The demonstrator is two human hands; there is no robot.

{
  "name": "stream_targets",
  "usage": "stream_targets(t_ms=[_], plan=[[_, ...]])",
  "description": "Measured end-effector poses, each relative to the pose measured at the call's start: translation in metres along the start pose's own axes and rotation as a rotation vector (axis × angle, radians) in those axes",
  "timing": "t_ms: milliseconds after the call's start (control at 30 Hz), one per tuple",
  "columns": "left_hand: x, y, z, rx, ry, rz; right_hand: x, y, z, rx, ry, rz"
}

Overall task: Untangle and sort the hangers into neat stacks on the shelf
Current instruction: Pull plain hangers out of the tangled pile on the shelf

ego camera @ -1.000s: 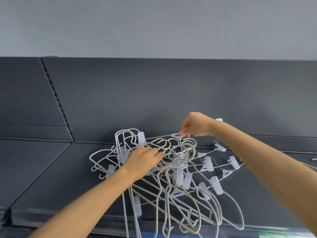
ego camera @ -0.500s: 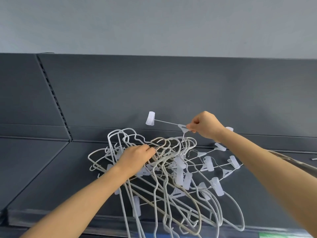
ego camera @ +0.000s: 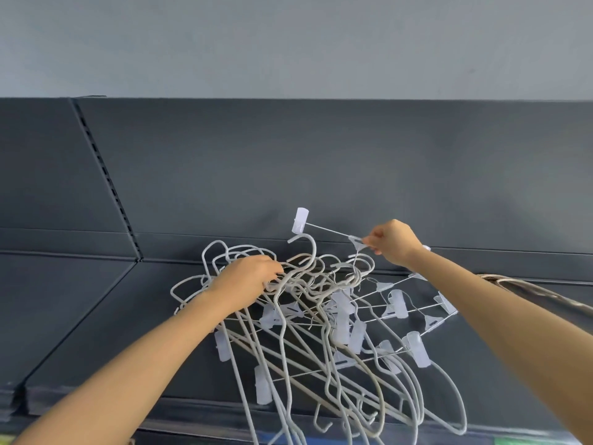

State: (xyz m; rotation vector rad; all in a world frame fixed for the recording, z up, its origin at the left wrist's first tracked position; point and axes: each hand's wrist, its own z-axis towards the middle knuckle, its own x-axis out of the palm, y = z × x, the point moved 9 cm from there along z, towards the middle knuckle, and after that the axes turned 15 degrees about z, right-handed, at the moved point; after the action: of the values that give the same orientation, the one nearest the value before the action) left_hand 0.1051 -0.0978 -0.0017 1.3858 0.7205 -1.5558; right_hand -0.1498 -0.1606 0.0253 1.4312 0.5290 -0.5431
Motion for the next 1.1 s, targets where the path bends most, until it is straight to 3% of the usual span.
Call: stream_targets(t_ms=[300,500,667,800,967,1100], plan=[[0.010,-0.010,-0.001,-0.002,0.150,-0.034,0.008,-0.020,-0.008,0.005,0.004,-0.032],[-0.013,-0.023,0.011,0.000,0.049,0.050,0.006,0.006,-0.037,-0.148,-0.051,0.040],[-0.050,-0.025,0.037,-0.059,-0.037,0.165,0.018,0.029,-0.069,-0.118,0.087,0.314],[-0.069,-0.005,0.049,-0.197,-0.040,0.104,0.030,0.052,-0.101,-0.136,0.254,0.429],[-0.059,0.007,0.052,-0.335,0.010,0.009,0.031,0.066,-0.117,-0.220,0.274,0.117],[-0.042,0.004,0.053,-0.357,0.056,-0.212,0.050,0.053,-0.134,-0.314,0.293,-0.400]])
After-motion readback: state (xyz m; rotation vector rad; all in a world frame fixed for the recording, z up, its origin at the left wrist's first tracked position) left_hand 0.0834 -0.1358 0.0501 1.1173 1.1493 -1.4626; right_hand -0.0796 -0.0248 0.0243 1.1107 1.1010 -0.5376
